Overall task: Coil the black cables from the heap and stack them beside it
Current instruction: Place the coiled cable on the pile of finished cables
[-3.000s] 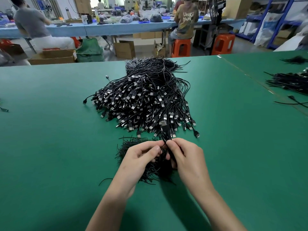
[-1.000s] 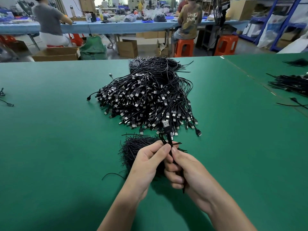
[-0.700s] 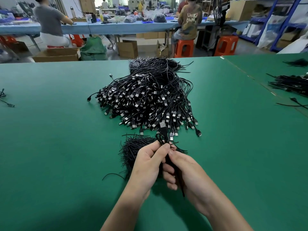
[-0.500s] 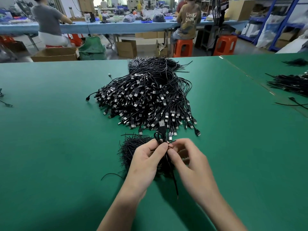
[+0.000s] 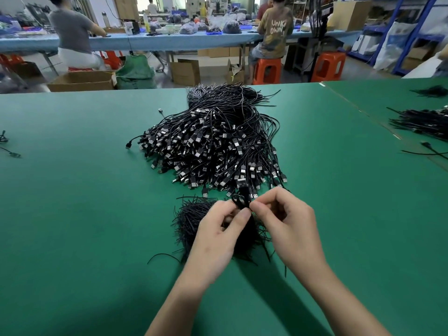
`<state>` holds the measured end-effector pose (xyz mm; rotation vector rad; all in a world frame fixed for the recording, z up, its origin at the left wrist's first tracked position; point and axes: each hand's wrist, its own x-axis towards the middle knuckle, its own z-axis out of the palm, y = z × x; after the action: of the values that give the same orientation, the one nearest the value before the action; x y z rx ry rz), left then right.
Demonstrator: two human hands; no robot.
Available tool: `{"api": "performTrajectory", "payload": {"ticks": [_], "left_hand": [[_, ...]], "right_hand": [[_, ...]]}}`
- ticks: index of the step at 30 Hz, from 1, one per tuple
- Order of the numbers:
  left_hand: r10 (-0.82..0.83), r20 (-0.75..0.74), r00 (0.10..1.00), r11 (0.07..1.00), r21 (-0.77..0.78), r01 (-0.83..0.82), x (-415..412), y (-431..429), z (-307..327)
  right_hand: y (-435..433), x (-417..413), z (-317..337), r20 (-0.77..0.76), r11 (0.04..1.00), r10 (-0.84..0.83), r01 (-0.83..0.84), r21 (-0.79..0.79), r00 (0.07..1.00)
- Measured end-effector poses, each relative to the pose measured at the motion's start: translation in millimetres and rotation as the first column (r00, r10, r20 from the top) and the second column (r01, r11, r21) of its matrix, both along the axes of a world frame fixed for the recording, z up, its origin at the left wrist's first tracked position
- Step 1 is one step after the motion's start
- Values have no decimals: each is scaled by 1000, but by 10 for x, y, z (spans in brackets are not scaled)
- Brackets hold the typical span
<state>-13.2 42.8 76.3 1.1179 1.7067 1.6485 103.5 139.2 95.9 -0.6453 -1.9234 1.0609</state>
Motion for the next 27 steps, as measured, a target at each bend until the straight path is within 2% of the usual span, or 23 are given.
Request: {"api": "performTrajectory", "payload": {"ticks": [2, 3, 5, 7, 10, 14, 16, 17, 20, 24, 27], "left_hand": [[175, -268, 947, 985, 41, -170, 38, 21, -32], [209, -337, 918, 978, 63, -199, 64, 24, -44], [210, -352, 912, 978, 70, -198, 96, 18, -93], [151, -190, 970, 988, 59, -142, 119, -1, -108], [89, 127, 988, 994, 57, -97, 90, 11, -65], [-93, 336, 937, 989, 138, 49, -12, -57, -11], [-124, 432, 893, 980, 194, 43, -55, -100, -1], [-82, 404, 911, 982, 187, 5, -74, -111, 8], [21, 192, 981, 990, 135, -47, -102, -101, 41], [-8, 183, 983, 989, 144, -18, -130, -143, 55], [111, -3, 994, 988, 107, -110, -133, -143, 37]], "right_hand": [[-77, -65, -17, -137, 944, -33, -14, -329, 990], [-109, -88, -16, -202, 876, -57, -48, -480, 978], [-150, -123, 0, -286, 728, -96, -129, -674, 953], [-159, -136, 17, -292, 672, -110, -145, -726, 950], [-160, -119, 58, -227, 744, -94, -83, -663, 969], [-160, -112, 93, -220, 806, -85, -62, -589, 972], [-178, -119, 74, -183, 808, -89, -36, -588, 979], [-190, -122, 64, -161, 808, -88, -24, -588, 983], [-212, -113, 26, -112, 832, -95, 17, -554, 989], [-239, -111, 21, -25, 952, -110, 98, -291, 994], [-239, -116, 17, 20, 967, -121, 122, -222, 992]]}}
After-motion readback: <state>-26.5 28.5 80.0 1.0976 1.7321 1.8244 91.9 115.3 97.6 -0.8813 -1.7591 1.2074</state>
